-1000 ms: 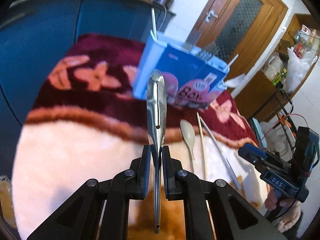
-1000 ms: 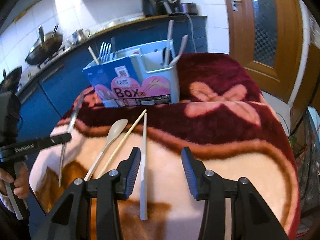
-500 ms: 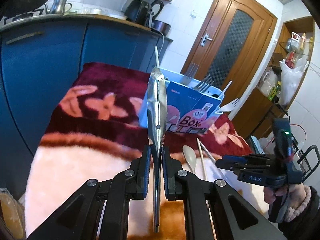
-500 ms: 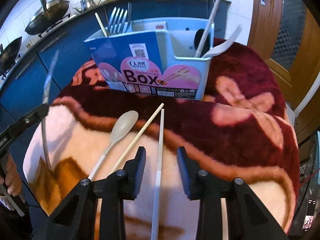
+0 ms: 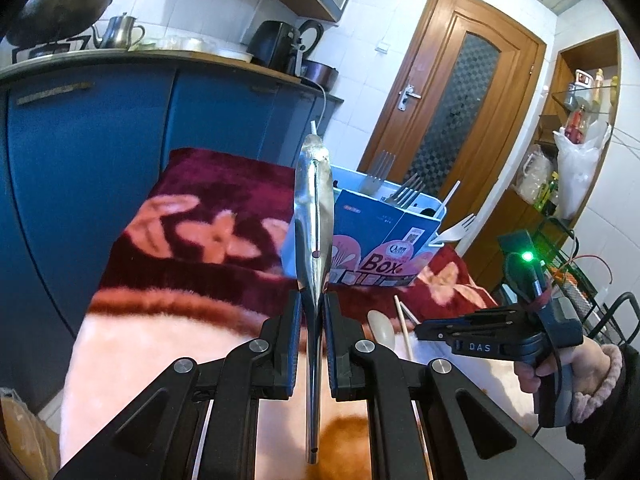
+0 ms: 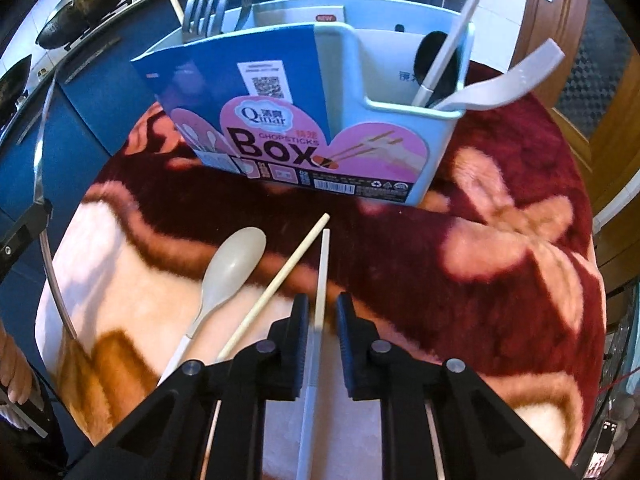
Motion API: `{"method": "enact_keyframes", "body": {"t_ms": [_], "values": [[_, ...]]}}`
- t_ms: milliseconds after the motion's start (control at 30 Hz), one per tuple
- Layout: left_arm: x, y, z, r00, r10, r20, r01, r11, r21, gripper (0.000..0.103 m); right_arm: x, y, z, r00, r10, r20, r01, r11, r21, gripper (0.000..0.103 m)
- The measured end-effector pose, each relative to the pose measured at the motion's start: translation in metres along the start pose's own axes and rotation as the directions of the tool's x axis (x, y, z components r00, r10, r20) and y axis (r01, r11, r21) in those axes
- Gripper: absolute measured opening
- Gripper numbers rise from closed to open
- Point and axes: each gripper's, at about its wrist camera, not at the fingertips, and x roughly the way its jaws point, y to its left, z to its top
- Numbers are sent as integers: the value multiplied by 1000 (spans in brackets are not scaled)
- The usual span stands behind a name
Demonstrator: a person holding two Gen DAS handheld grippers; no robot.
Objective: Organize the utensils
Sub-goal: 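Lift both held utensils up toward the blue holder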
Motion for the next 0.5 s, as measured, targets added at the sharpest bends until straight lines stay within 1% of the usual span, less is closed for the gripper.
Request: {"method": "enact_keyframes", "body": {"t_ms": [133,233,400,500], "values": [[-1,-2,2,1000,-7,13,8,1000,-2,11,1,4,0,1000,-6,2,6,1000,-15,7],[-3,-4,2,999,-20,31,20,1000,-3,11,-5,1,-4,999,5,40,-6,1000,23,6],[-6,-5,8,997,-25,72,26,1000,-7,11,-27,-10,-22,987,44,158,-57,995,80,6],[-6,-7,12,995,-27,98,29,999,-18,11,-45,-16,-37,966,79,245,-109,988,112,6]]}}
